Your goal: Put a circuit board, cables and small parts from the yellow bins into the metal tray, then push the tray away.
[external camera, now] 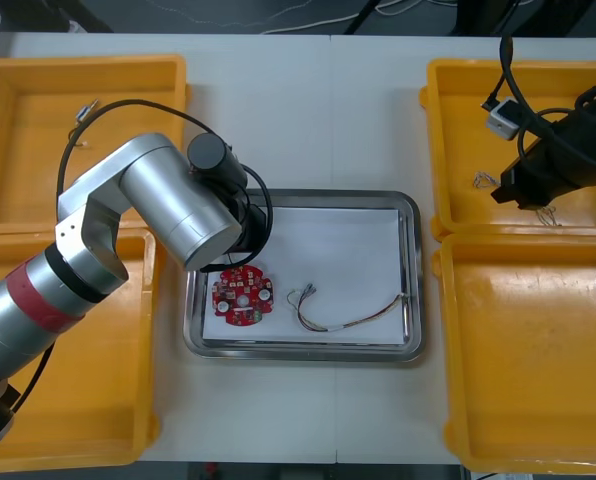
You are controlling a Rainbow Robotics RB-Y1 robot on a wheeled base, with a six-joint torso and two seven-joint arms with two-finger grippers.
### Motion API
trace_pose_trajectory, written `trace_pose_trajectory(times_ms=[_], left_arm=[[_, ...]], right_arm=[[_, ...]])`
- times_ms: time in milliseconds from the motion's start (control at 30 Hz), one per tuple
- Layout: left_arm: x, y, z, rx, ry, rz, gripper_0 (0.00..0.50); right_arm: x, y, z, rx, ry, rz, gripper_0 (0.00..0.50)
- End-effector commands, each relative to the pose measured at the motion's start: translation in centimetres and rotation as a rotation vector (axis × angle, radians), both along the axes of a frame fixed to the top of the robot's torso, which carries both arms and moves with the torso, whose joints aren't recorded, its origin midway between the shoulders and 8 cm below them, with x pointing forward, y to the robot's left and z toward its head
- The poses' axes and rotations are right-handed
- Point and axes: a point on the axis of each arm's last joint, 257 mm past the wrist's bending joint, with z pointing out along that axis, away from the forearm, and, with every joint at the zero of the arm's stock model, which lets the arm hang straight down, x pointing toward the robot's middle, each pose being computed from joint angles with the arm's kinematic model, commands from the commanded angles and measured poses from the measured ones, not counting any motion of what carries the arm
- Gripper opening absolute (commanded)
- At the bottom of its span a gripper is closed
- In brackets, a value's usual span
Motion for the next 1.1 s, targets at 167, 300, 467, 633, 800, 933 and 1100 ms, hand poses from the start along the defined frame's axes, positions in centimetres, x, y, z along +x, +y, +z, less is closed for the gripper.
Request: trace_pose_trajectory(times_ms=[167, 300, 467, 633, 800, 933, 1100], left_arm=[[-1.1, -1.6, 4.0, -0.11, 0.022, 0.014, 0.5], [-1.0, -1.6, 5.0, -0.126, 0.03, 0.012, 0.5], [-1.0, -1.0, 7.0, -0.152, 0.031, 0.023, 0.5], [-0.5, 0.0, 8.7, -0.179, 0.03, 0.033, 0.5], [-0.7, 1.5, 10.6, -0.145, 0.051, 0.058, 0.5], [-0.8, 2.1, 12.5, -0.151, 0.063, 0.066, 0.5], [-0.5, 3.5, 14.8, -0.16, 0.049, 0.086, 0.5]], right_arm=[[1.7, -1.3, 3.1, -0.149, -0.088, 0.043, 0.5], [1.8, -2.1, 3.1, -0.185, -0.09, 0.033, 0.5], [2.9, -2.9, 2.4, -0.164, -0.077, 0.01, 0.5], [3.6, -3.1, 1.7, -0.14, -0.038, 0.001, 0.5], [4.1, -3.6, 1.7, -0.157, -0.05, -0.005, 0.5], [4.6, -3.9, 1.3, -0.165, -0.055, -0.007, 0.5], [5.3, -4.2, 0.8, -0.168, -0.055, -0.01, 0.5]])
